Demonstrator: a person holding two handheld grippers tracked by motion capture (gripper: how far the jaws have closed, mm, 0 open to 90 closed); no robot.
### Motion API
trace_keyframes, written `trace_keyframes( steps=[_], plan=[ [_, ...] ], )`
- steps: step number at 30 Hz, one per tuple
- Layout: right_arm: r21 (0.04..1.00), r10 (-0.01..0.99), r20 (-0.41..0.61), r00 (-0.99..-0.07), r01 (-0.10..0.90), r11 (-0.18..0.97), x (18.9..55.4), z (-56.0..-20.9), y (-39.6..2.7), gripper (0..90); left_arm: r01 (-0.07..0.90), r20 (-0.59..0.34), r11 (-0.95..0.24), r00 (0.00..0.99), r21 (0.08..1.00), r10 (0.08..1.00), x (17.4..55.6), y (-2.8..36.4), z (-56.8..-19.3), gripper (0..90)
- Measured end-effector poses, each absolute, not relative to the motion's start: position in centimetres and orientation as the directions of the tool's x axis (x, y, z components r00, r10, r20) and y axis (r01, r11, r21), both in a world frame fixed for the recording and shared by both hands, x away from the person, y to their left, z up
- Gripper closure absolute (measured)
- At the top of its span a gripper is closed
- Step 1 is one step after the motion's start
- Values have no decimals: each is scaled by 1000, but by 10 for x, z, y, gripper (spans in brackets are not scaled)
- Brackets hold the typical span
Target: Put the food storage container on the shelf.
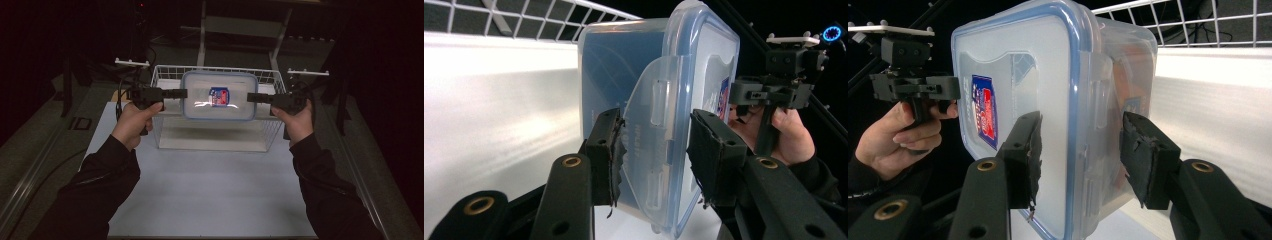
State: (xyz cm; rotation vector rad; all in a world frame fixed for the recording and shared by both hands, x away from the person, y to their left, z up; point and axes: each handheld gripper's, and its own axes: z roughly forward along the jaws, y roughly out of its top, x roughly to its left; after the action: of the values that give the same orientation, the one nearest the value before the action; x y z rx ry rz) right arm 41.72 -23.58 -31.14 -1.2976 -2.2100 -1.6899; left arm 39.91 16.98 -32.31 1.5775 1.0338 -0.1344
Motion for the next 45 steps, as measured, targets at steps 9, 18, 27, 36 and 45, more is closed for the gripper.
trace_keyframes(
  steps=[9, 18, 27, 36, 45],
  plan=[
    [752, 585, 524, -620, 659, 24, 434, -312, -236, 516, 691, -621, 91, 573, 717, 535, 419, 167, -326, 566],
    [741, 591, 526, -612, 670, 33, 441, -310, -235, 498, 682, -622, 112, 570, 722, 538, 424, 167, -329, 554],
    [713, 626, 557, -546, 701, -24, 448, -311, -232, 480, 695, -629, 130, 535, 707, 565, 437, 161, -330, 501],
    [703, 654, 552, -517, 710, -33, 455, -313, -228, 510, 714, -648, 160, 488, 682, 585, 447, 160, -335, 456],
    [690, 677, 550, -490, 723, -37, 460, -316, -222, 452, 710, -617, 151, 463, 688, 637, 451, 157, -333, 458]
  ],
)
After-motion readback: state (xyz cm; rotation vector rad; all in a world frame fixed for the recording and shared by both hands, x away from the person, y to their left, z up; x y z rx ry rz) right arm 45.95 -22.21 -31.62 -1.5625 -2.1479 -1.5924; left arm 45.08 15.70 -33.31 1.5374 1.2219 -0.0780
